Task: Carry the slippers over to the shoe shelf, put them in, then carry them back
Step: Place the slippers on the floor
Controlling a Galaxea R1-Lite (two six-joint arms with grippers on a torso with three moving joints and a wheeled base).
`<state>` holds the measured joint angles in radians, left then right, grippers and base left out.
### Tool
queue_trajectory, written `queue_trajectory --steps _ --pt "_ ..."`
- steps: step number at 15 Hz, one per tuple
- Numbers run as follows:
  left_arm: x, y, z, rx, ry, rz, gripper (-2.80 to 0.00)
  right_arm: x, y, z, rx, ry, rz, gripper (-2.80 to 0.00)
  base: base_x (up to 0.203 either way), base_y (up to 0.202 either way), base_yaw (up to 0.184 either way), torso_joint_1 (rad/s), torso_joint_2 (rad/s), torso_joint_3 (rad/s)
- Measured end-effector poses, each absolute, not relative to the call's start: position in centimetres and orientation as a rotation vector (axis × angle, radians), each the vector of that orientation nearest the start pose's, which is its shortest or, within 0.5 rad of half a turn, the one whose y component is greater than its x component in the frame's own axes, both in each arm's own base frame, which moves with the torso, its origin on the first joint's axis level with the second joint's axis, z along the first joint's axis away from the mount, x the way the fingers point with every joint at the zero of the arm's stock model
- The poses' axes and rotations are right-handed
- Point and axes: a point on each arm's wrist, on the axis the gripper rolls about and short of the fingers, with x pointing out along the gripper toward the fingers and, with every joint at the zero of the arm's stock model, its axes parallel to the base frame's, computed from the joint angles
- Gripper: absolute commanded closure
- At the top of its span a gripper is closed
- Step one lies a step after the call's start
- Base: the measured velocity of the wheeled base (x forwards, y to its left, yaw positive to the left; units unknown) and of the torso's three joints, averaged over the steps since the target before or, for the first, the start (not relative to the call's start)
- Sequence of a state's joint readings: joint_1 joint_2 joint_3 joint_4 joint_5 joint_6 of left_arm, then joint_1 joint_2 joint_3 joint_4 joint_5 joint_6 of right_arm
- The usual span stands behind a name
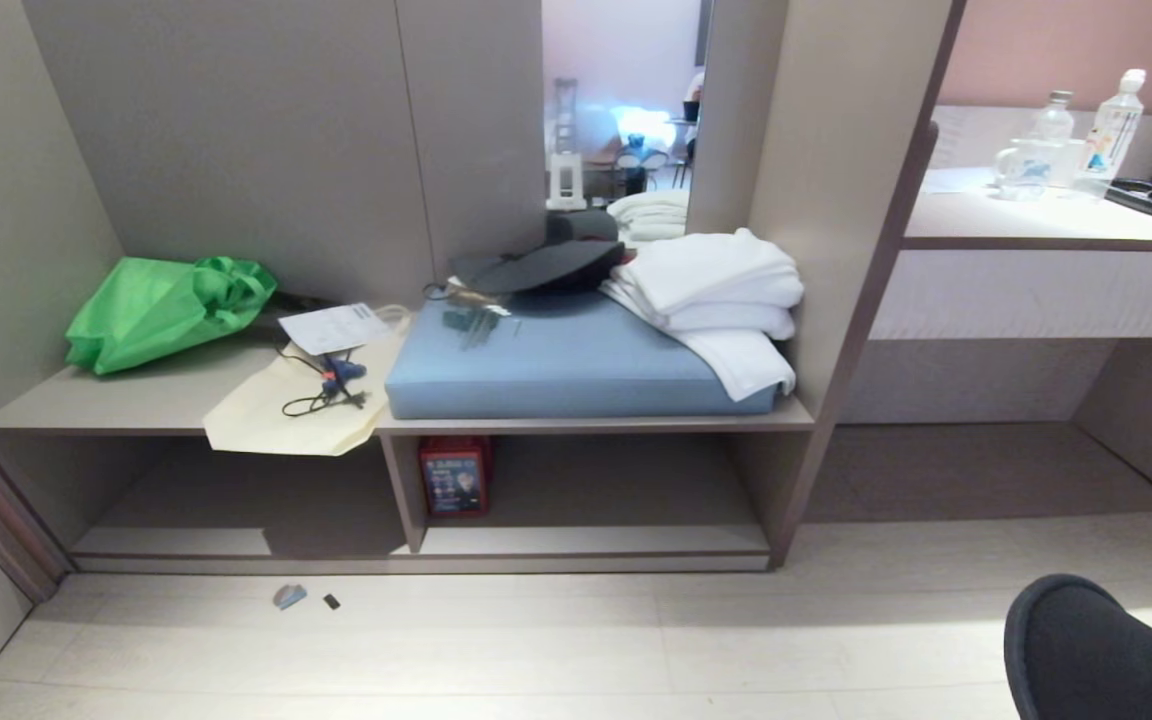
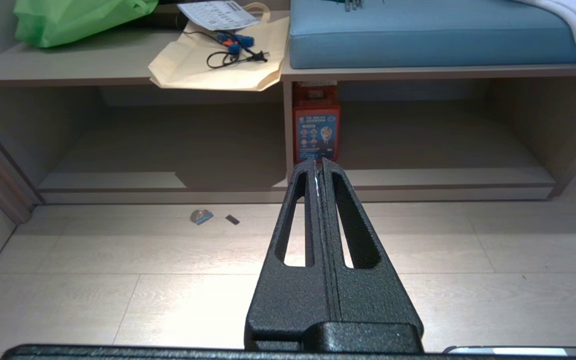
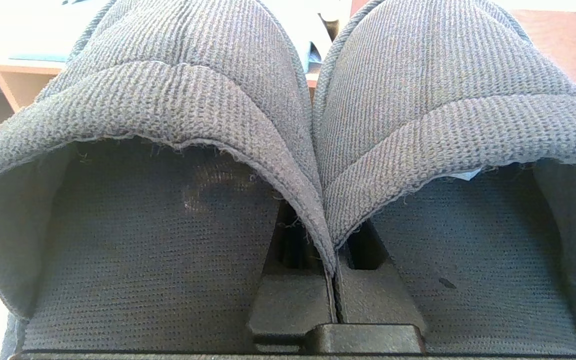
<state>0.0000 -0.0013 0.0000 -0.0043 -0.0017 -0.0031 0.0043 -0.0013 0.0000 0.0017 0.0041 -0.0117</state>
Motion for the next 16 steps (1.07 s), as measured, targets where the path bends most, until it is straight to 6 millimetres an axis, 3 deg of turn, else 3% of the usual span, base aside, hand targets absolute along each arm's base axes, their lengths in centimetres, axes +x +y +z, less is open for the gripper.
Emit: queue_trajectory --steps 4,16 --pt "-2.29 0.00 7.59 -0.003 -0.005 -0.001 0.00 -2.29 0.00 7.53 -0.012 0.000 0.008 0.00 0.001 -0.061 0.004 0.002 0.00 0.001" --pt "-2.29 0.00 7.59 -0.003 -0.006 -0.002 0.00 -2.29 0.00 7.53 -0.011 0.000 0.009 0.00 0.000 -0.198 0.002 0.002 0.00 0.002"
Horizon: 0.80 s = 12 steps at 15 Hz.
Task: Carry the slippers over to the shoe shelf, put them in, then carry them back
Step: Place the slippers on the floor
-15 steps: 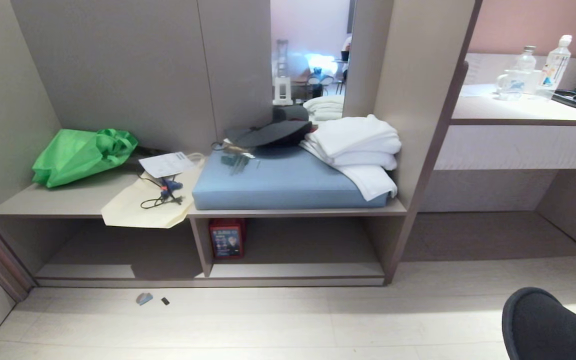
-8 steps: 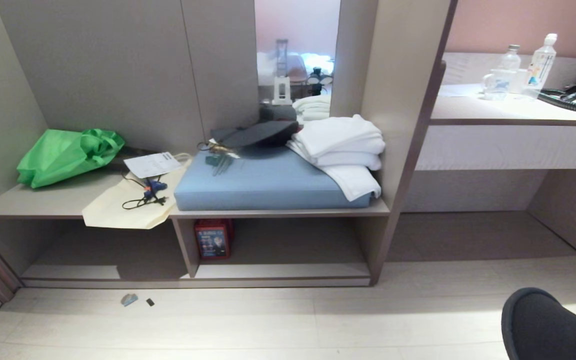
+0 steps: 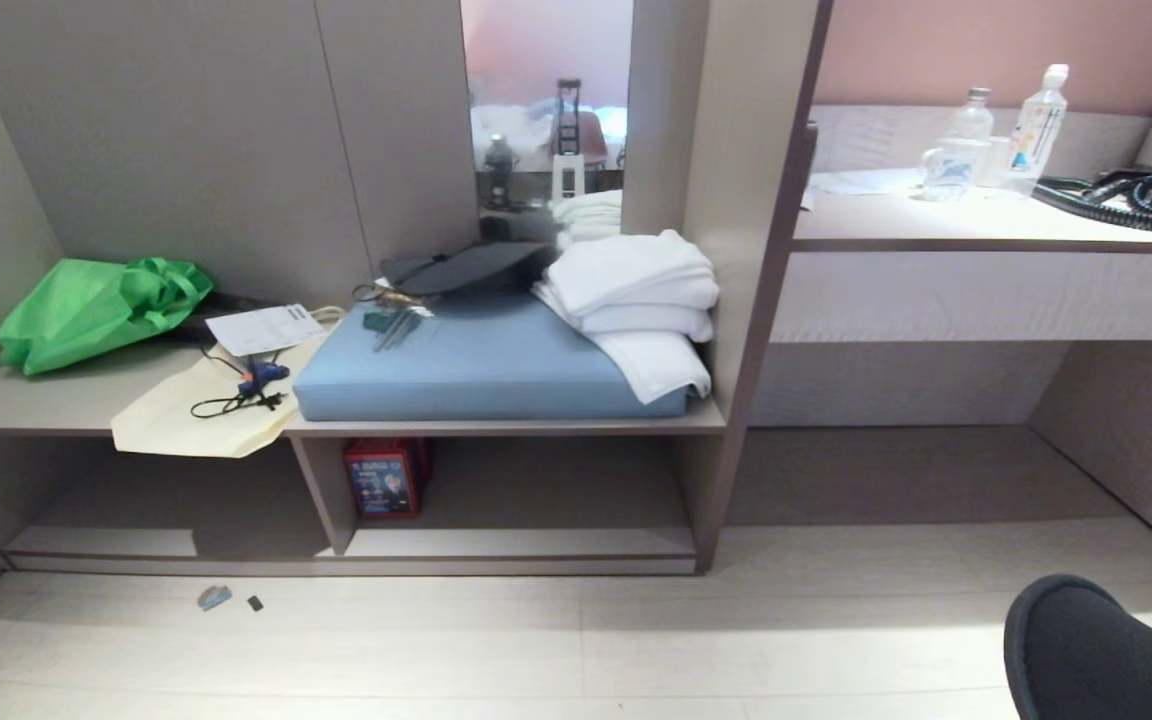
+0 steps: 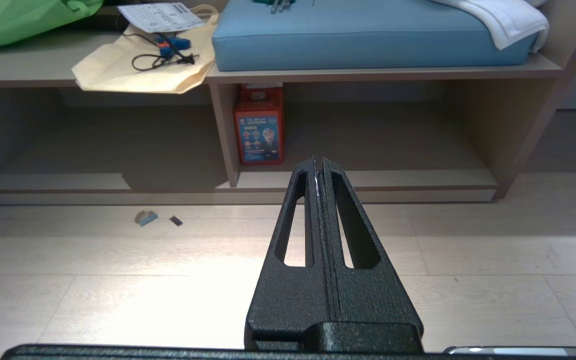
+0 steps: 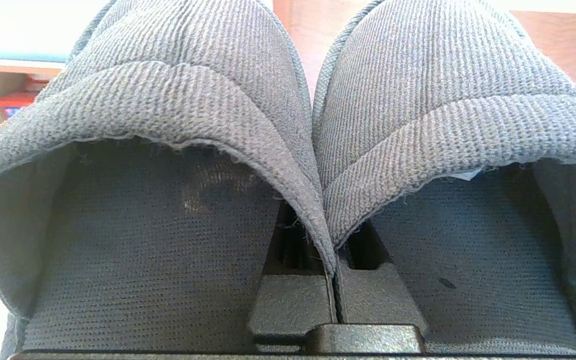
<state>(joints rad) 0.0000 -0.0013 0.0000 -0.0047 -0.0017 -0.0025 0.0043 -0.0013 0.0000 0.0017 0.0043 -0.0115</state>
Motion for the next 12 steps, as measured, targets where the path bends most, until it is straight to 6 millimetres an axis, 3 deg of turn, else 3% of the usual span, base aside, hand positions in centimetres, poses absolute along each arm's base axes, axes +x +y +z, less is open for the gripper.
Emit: queue_trajectory --steps 12 --pt "-2.29 0.00 7.59 -0.002 -0.006 -0.002 0.00 -2.29 0.00 7.53 -0.012 0.000 0.008 0.00 0.000 -0.196 0.002 0.004 0.00 0.003"
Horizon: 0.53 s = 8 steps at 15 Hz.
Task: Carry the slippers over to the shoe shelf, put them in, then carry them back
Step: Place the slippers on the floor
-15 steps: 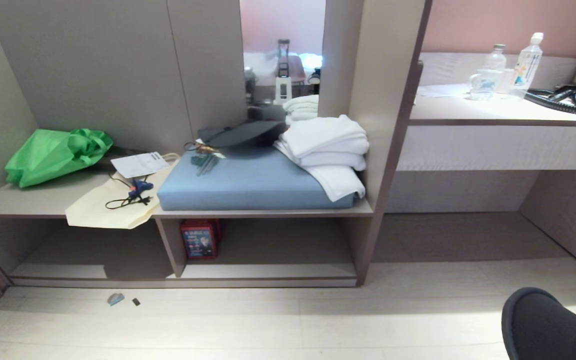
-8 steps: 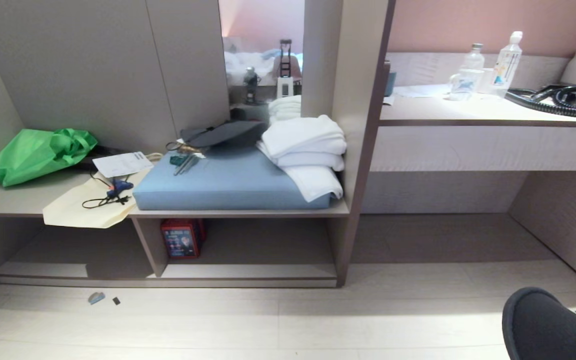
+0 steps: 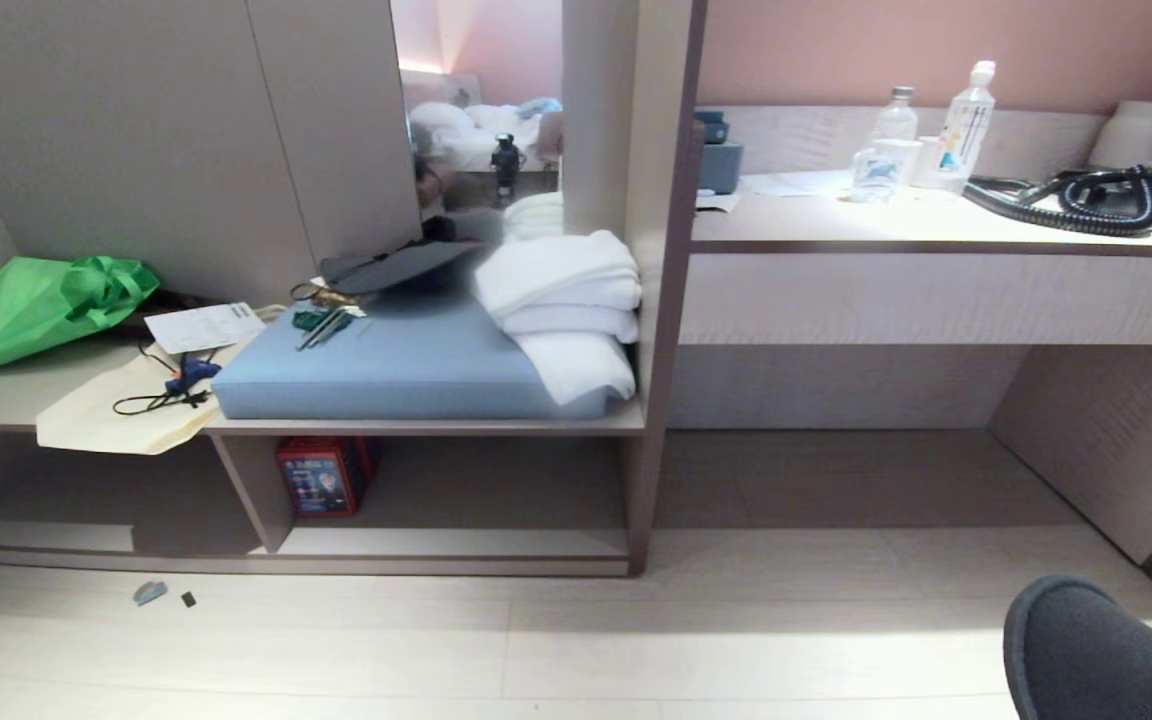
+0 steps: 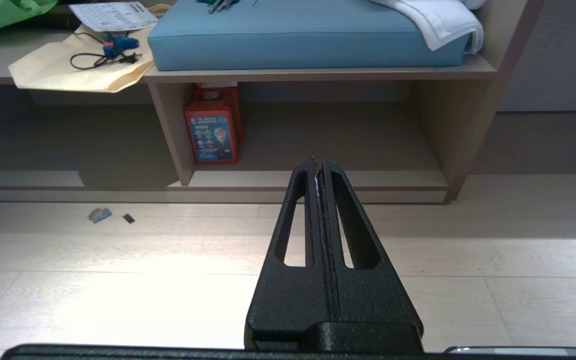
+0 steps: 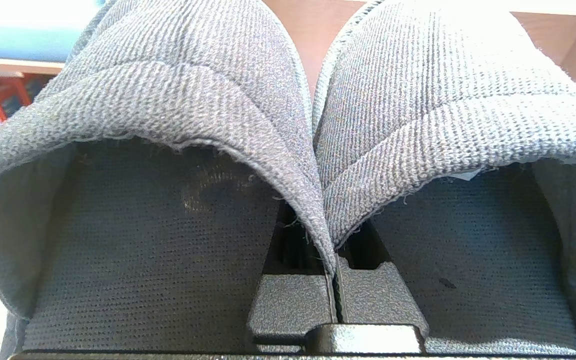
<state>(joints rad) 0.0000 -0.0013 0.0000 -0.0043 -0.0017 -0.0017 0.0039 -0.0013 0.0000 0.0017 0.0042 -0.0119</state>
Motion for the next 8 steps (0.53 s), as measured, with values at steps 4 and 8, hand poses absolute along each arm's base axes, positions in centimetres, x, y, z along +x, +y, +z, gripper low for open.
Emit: queue_trajectory --steps 4,8 --pt "-2.29 0.00 7.58 0.000 -0.005 -0.002 0.00 -2.29 0.00 7.53 -0.012 0.001 0.008 0.00 0.000 -0.195 0.003 0.002 0.00 0.004" --pt "-2.29 0.00 7.53 0.008 0.000 0.000 0.00 -2.29 0.00 7.53 -0.011 0.001 0.008 0.00 0.000 -0.196 0.002 0.004 0.00 0.001"
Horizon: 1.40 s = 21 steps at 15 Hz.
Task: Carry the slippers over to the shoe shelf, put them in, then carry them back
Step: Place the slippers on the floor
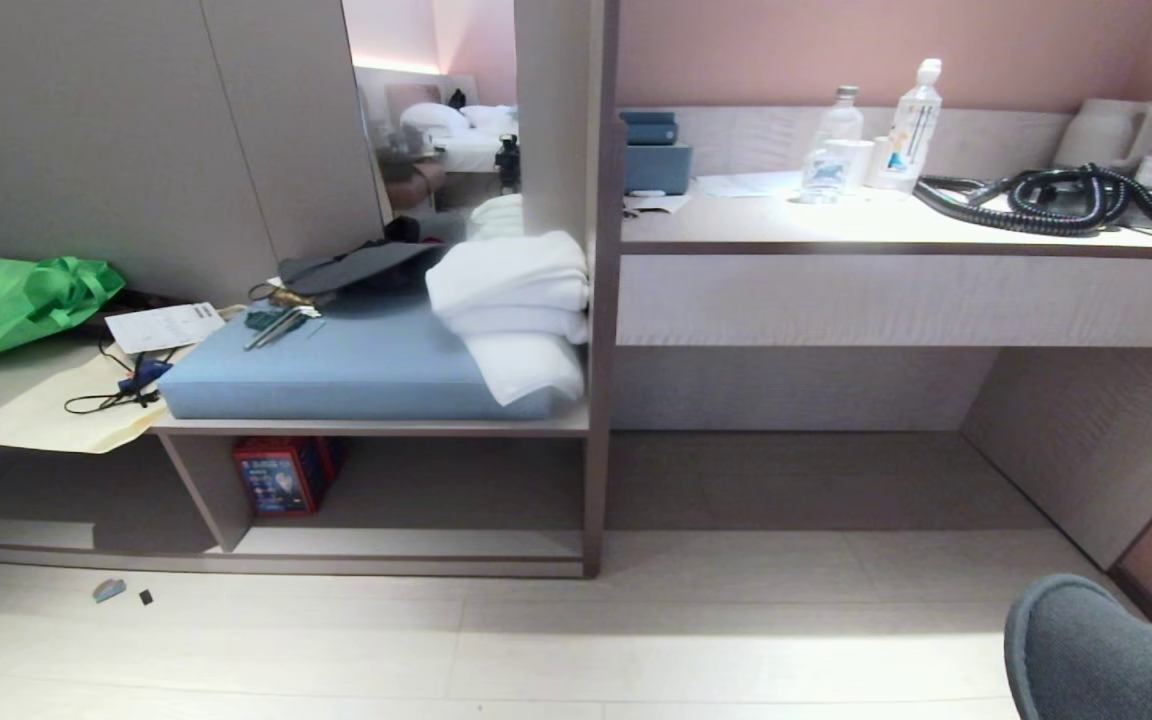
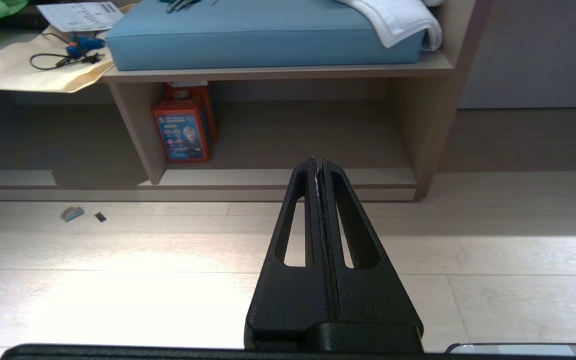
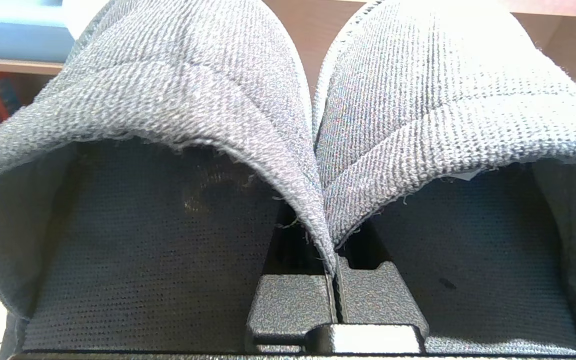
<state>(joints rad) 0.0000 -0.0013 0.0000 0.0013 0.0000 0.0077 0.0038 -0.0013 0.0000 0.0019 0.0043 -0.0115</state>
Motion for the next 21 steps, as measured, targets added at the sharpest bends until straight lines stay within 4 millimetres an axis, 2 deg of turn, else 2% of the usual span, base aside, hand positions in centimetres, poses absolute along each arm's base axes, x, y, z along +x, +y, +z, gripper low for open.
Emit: queue_trajectory --steps 21 --pt "-2.29 0.00 7.53 0.008 0.001 0.000 0.00 -2.29 0.00 7.53 -0.011 0.000 0.009 0.00 0.000 -0.196 0.002 0.003 0.00 0.002"
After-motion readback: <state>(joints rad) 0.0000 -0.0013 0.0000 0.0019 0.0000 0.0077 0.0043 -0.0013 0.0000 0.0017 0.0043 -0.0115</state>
